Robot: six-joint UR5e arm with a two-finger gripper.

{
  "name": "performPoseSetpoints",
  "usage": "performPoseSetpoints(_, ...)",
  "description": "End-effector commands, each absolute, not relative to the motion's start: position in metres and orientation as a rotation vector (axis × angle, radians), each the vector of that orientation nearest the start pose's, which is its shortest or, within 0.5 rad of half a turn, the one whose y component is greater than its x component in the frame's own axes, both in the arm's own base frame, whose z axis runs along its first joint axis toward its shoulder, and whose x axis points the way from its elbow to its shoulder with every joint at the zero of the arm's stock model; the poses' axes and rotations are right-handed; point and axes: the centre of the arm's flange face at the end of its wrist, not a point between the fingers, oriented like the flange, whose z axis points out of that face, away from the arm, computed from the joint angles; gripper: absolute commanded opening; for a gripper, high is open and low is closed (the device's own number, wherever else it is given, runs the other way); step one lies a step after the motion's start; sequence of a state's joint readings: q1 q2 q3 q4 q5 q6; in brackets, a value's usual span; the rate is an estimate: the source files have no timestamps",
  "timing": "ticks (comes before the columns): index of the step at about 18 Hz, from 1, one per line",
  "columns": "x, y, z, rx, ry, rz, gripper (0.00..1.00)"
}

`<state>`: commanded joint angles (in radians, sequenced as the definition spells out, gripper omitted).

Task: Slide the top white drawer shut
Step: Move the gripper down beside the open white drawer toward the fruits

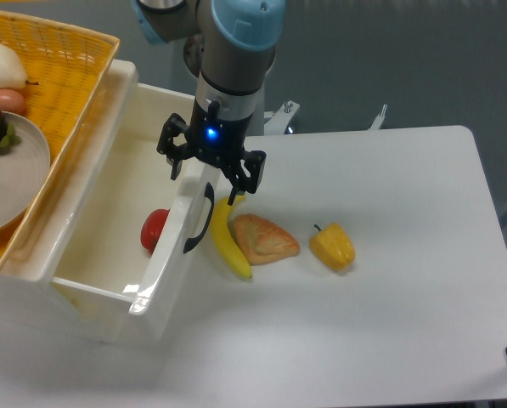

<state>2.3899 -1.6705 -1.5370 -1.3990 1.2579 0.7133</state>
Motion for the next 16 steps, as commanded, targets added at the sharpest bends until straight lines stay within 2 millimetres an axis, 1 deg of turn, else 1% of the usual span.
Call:
performPoseSetpoints(3, -0.288, 0.492, 0.469, -2.855, -0.129, -0.219, 1.00)
performPoseSetpoints(6, -0.306, 0.483, 0.465, -2.857, -0.182, -0.224, 1.00)
performPoseSetpoints(8, -0.311, 0.485, 0.459, -2.862, -0.188, -0.225, 1.00)
performPoseSetpoints(9, -0.316, 0.486, 0.451, -2.871, -0.198, -0.234, 1.00)
performPoseSetpoints(11, -0.321, 0.487, 0.444, -2.884, -0.218, -0.232, 1.00)
performPoseSetpoints(14, -0.330, 0.484, 0.419, -2.978, -0.221, -0.182, 1.00)
performPoseSetpoints(16, -0.338, 0.488, 0.402, -3.002, -0.231, -0.196, 1.00)
